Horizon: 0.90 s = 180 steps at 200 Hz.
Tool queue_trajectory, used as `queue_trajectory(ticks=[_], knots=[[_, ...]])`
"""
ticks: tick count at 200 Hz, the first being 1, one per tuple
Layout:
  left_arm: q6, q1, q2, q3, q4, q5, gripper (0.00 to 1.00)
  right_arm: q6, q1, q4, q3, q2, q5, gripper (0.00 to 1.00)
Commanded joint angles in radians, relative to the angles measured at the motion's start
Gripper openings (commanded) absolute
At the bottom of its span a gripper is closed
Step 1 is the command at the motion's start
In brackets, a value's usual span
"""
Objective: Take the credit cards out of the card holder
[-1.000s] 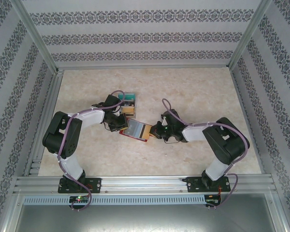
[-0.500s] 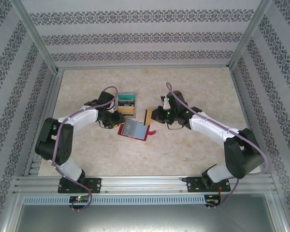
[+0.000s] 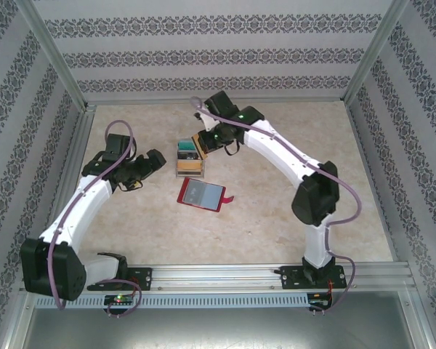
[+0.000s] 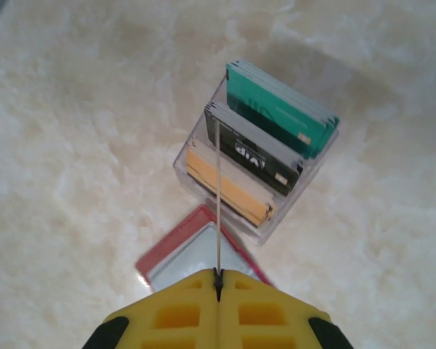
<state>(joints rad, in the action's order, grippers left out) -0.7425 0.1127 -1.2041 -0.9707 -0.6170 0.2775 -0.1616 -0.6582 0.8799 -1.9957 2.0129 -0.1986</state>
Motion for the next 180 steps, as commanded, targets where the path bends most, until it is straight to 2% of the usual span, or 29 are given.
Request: queue_trajectory(ticks=[1, 24, 66, 137, 180], knots=[[-0.010, -0.026, 0.075, 0.010, -0.103, -0.074, 0.99, 0.219, -0.040, 0.196, -0.151, 0.084, 0.126, 0.00], [-0.009, -0.040, 0.122, 0.001, -0.151, -0.120, 0.99, 0.367, -0.099, 0.212, -0.227, 0.153, 0.239, 0.00], [-0.008, -0.048, 0.174, -0.002, -0.200, -0.165, 0.99, 0.582, -0.186, 0.124, -0.203, 0.212, 0.385, 0.00], [-0.004, -0.059, 0.195, 0.004, -0.231, -0.161, 1.00, 0.704, -0.232, 0.025, -0.152, 0.281, 0.536, 0.00], [-0.002, -0.059, 0.197, 0.013, -0.234, -0.150, 0.99, 0.720, -0.234, 0.003, -0.147, 0.306, 0.524, 0.00]])
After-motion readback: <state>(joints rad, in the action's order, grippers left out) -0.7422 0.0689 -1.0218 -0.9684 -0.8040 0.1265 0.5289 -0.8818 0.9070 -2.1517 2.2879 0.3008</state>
